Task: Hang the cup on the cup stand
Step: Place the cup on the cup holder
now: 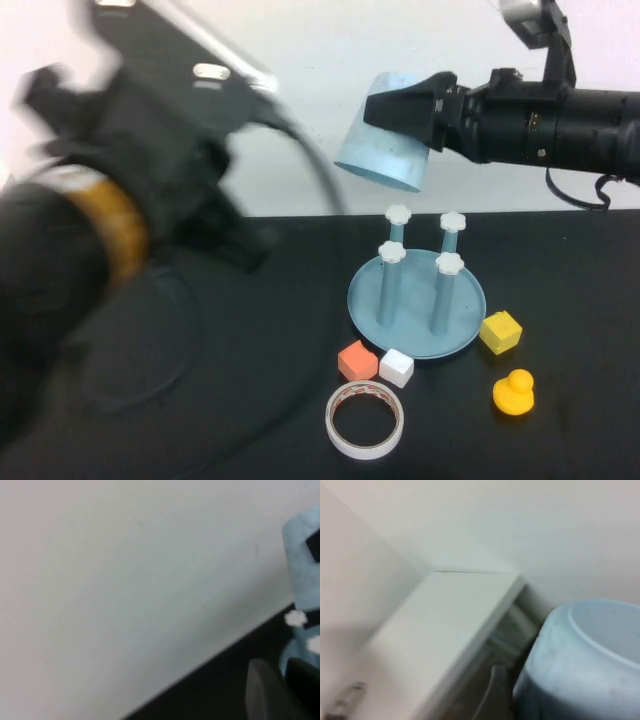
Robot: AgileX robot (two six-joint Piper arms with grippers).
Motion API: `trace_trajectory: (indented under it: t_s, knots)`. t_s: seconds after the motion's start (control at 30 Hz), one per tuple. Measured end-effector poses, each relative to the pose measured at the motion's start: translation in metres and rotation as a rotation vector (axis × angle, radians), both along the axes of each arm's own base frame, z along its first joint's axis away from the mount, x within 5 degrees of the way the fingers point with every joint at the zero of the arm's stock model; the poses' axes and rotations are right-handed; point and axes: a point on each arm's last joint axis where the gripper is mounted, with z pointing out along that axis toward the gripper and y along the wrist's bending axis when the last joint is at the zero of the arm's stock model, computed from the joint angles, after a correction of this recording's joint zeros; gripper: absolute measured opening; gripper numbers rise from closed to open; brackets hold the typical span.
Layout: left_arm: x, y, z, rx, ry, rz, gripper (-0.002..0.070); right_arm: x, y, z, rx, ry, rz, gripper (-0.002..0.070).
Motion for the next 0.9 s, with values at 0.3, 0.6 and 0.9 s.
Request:
trace_trajectory:
  t_s: [0.3,0.6,0.9]
  knots:
    - [-0.058,0.07,-0.021,-0.159,0.139,-0.062,0.0001,0.01,-0.006,-0.006,-0.348,-0.413,0.007,0.0624]
    - [-0.092,0.111,-0.043,-0.33,0.102,-0.127,0.0,0.056,0.005,-0.047,-0.548,-0.63,0.094,0.0622]
    - [-0.097,0.121,-0.042,-0.354,0.089,-0.115,-0.0001,0.111,0.017,-0.117,-0.551,-0.511,0.065,0.0619]
